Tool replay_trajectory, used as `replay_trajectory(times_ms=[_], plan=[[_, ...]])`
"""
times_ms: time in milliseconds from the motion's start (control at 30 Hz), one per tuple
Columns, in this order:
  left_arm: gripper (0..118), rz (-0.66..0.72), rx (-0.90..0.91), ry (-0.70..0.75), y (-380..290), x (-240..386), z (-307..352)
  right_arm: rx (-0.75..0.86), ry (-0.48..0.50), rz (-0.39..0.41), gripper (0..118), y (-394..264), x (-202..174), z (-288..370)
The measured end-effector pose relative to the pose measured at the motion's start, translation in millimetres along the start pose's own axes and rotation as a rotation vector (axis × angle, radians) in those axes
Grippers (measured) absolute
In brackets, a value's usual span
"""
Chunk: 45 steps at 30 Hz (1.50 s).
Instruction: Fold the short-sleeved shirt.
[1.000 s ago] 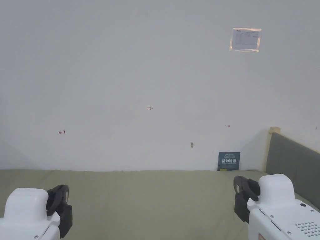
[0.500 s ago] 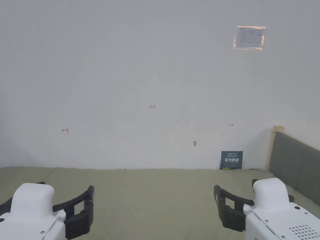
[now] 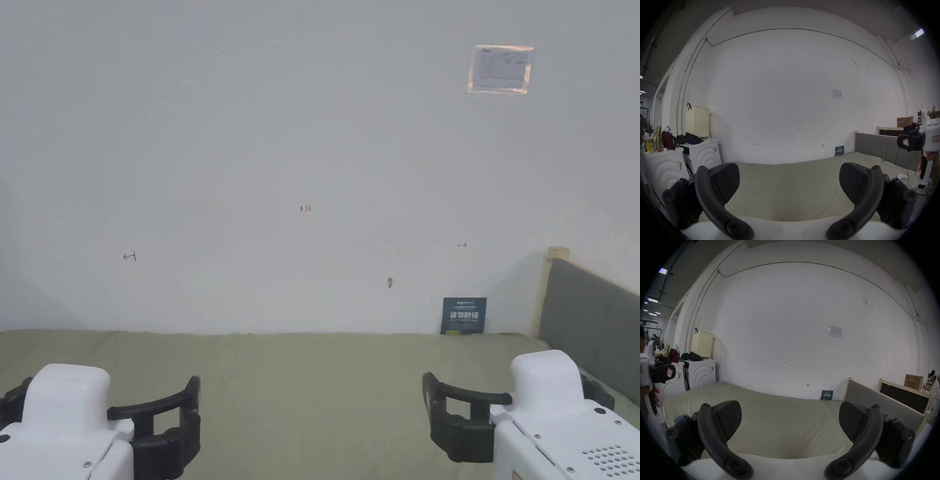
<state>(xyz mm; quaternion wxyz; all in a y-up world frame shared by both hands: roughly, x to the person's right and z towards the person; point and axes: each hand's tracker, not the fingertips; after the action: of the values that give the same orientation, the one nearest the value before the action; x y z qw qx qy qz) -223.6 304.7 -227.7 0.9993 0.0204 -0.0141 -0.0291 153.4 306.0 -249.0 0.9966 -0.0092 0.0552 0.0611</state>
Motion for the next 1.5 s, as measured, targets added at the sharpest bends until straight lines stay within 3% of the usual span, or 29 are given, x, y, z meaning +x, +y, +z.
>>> replay_trajectory(times_ms=[400, 567, 733, 933, 1033, 1100, 1200, 1500], plan=[[118, -0.007, -0.016, -0.002, -5.8, 5.5, -0.9, -0.002, 0.035, -0.043, 118, -2.2, 2.7, -2.0], [118, -0.010, -0.024, 0.004, -7.2, 5.2, 0.4, -0.007, 0.058, -0.166, 118, 1.2, 10.2, -3.5], [118, -0.001, -0.022, 0.010, -5.9, 1.9, 1.2, -0.057, -0.037, -0.078, 118, 5.4, 1.3, -8.7], [118, 0.005, -0.017, 0.017, -4.9, -0.1, 2.2, -0.109, -0.046, -0.146, 118, 9.4, 1.5, -9.3], [118, 0.004, -0.017, 0.021, -5.3, -1.6, 2.4, -0.134, -0.112, -0.180, 118, 11.5, -1.1, -9.5], [118, 0.006, -0.014, 0.027, -5.4, -1.6, 3.0, -0.133, -0.092, -0.183, 118, 11.9, 2.5, -10.0], [118, 0.015, -0.013, 0.026, -4.9, -3.0, 2.9, -0.126, -0.058, -0.255, 118, 13.0, 9.0, -9.0], [118, 0.010, -0.014, 0.025, -4.4, -0.1, 2.0, -0.111, -0.100, -0.229, 118, 6.8, 7.9, -11.8]])
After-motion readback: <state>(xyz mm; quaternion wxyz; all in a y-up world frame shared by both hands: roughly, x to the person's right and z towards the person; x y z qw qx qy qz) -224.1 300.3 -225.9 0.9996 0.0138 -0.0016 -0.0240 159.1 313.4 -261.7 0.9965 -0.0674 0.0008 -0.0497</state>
